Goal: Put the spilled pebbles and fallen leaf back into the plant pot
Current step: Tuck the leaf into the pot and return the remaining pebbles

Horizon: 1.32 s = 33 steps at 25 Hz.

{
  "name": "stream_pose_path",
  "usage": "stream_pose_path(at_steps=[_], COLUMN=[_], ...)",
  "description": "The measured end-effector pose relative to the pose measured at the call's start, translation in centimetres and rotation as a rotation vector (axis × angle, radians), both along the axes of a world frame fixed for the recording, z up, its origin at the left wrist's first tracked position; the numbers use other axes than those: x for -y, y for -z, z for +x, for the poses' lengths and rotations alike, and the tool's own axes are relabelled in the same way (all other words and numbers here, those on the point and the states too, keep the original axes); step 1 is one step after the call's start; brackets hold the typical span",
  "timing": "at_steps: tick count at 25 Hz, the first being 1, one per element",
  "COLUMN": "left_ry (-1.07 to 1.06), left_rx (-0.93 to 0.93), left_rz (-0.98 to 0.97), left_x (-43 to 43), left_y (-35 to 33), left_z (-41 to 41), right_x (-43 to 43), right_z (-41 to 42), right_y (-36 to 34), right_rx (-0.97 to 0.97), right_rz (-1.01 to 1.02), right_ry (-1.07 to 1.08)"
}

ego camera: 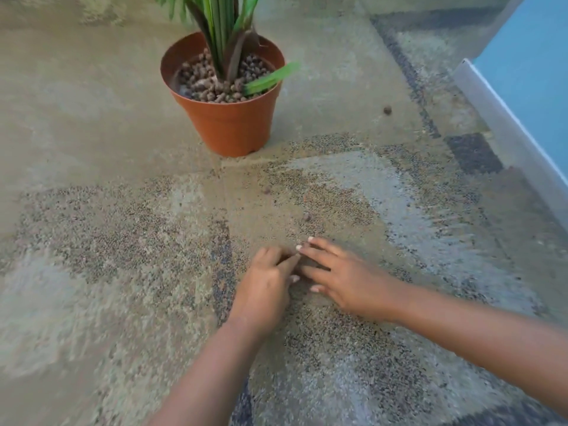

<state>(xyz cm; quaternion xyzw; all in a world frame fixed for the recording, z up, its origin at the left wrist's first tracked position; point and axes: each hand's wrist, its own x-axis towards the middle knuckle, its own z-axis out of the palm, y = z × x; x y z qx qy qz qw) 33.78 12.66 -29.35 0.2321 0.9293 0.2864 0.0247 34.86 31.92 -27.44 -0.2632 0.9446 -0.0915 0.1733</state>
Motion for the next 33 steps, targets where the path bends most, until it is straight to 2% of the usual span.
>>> stream_pose_path(at_steps=[2, 6, 9, 12, 14, 15, 17, 19, 21, 24, 26, 30, 31, 33], left_ry=[-0.044, -0.107, -0.135, -0.267, -0.533, -0.703, -0.998, -1.118, -1.098, -1.054, -1.025, -0.921, -0.877, -0.813], left_rx=[-0.031, -0.078, -0.093, -0.098, -0.048, -0.026, 0.019, 0.048, 0.054, 0.039, 0.056, 0.065, 0.065, 0.064], left_rz=[-0.043, -0.014, 0.032, 0.128, 0.281, 0.387, 0.643, 0.855, 0.946, 0.948, 0.92, 0.806, 0.795, 0.8], left_x=[0.1, 0.8, 1.1, 1.9, 3.2, 4.1, 6.1, 8.2, 9.6, 9.9, 9.3, 7.5, 6.9, 5.7], left_y=[0.0, 0.0, -0.4, -1.3, -2.1, -2.6, -3.9, -5.3, -6.2, -6.2, -6.1, -5.9, -6.0, -6.0], left_z=[0.3, 0.7, 1.0, 1.3, 0.6, -0.1, -1.5, -2.6, -3.0, -3.2, -2.9, -2.2, -2.2, -2.2], right_x=[-0.3, -0.3, 0.0, 0.1, 0.8, 1.3, 2.6, 5.2, 7.8, 9.4, 8.5, 5.4, 4.4, 2.3], right_z=[-0.4, -1.1, -1.1, -1.3, -3.5, -5.6, -11.1, -16.5, -20.4, -22.7, -22.2, -17.2, -14.8, -8.7], right_y=[-0.2, -0.2, -0.2, -1.6, -5.3, -7.3, -10.3, -12.9, -13.6, -12.1, -11.1, -8.5, -7.4, -3.8], right_rx=[0.027, -0.165, -0.099, -0.145, -0.112, -0.216, -0.582, -0.743, -0.724, -0.657, -0.636, -0.696, -0.645, -0.44], right_rz=[-0.065, -0.044, -0.008, -0.092, -0.267, -0.375, -0.52, -0.592, -0.549, -0.301, -0.295, -0.543, -0.538, -0.306], right_ry=[0.014, -0.239, -0.292, -0.207, 0.006, 0.063, 0.051, 0.125, 0.189, 0.168, 0.178, 0.219, 0.231, 0.207])
